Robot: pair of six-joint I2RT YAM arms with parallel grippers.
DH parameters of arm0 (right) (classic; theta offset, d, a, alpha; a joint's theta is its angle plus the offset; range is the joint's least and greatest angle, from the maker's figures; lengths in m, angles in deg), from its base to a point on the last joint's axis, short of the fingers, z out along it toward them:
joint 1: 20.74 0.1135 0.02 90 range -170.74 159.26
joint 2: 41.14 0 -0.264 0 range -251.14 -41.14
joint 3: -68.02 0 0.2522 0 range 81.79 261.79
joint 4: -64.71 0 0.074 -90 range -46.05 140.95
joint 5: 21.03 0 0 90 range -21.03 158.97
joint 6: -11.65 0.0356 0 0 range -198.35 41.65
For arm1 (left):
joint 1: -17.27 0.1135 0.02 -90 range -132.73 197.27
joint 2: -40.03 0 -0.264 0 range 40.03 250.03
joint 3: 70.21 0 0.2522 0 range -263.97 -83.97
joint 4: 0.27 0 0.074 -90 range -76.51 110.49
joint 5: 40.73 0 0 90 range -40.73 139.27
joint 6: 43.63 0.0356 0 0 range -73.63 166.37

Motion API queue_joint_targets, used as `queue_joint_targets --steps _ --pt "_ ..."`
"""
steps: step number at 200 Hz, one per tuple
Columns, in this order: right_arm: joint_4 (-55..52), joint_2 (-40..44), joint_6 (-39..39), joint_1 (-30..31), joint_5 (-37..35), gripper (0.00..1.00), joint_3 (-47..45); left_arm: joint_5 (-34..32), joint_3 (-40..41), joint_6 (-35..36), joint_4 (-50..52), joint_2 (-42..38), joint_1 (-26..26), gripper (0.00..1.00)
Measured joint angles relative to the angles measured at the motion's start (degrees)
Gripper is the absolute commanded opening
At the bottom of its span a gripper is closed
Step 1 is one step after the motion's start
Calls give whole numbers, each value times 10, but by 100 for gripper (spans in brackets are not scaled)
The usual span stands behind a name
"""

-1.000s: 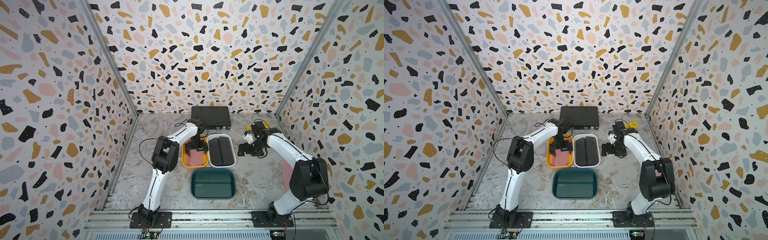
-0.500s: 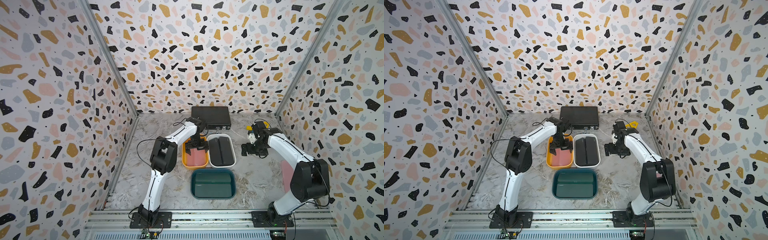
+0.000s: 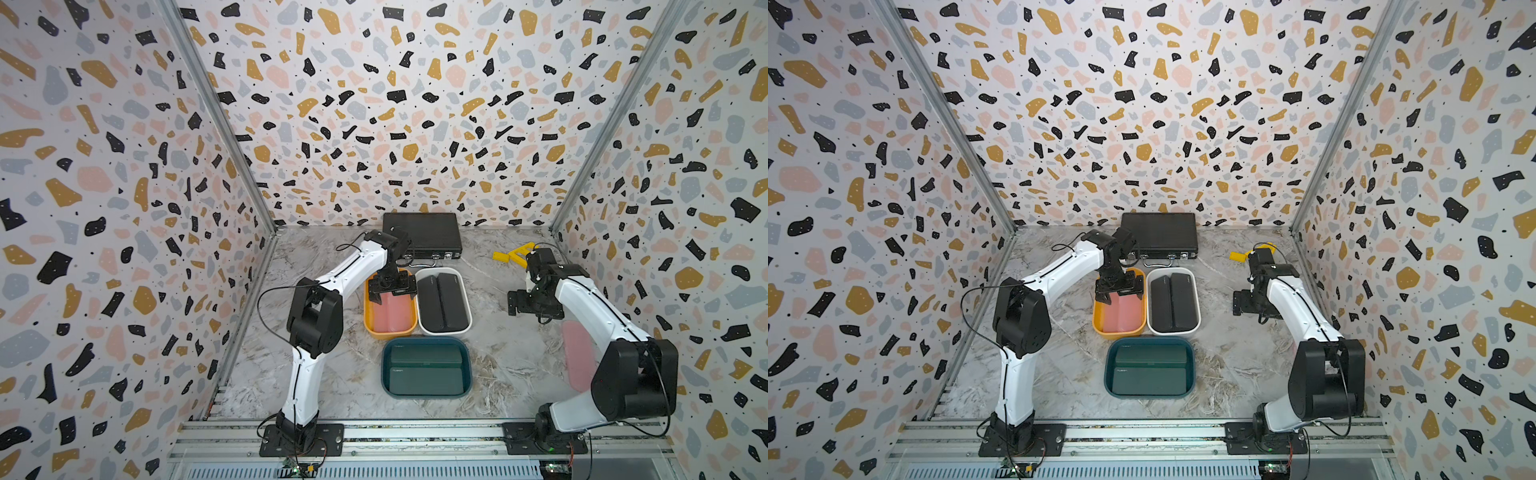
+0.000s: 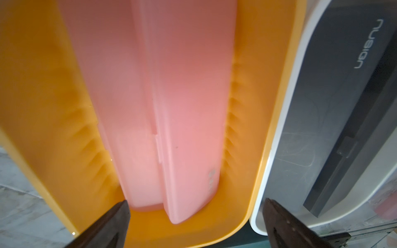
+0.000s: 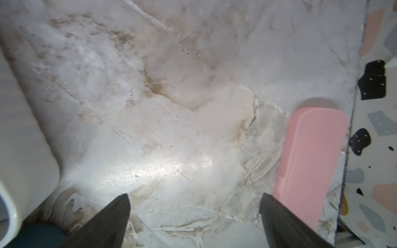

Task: Place the pencil cases by color into the storage box
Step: Place the pencil case at the storage box, then adjust the pencil case at the center of the board.

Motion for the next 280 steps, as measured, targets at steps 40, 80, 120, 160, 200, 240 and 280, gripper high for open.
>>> queue_joint_targets --steps 40,80,120,160,200,240,280 --pt "2 13 4 -38 -18 99 -19 8 27 4 -28 -31 0 100" --pt "20 14 5 -104 -15 99 -36 14 82 4 -53 -73 0 100" --pt "35 13 3 -154 -10 99 -45 14 99 4 -61 -105 0 100" --pt "52 3 0 -186 -12 100 -58 14 100 4 -64 -122 0 100" --pt "62 -12 0 -223 -13 99 -64 14 101 3 -66 -124 0 100" --pt "75 -23 0 -264 -11 99 -66 14 101 2 -65 -124 0 100" --pt "87 -37 3 -290 -8 99 -76 15 101 0 -65 -124 0 100"
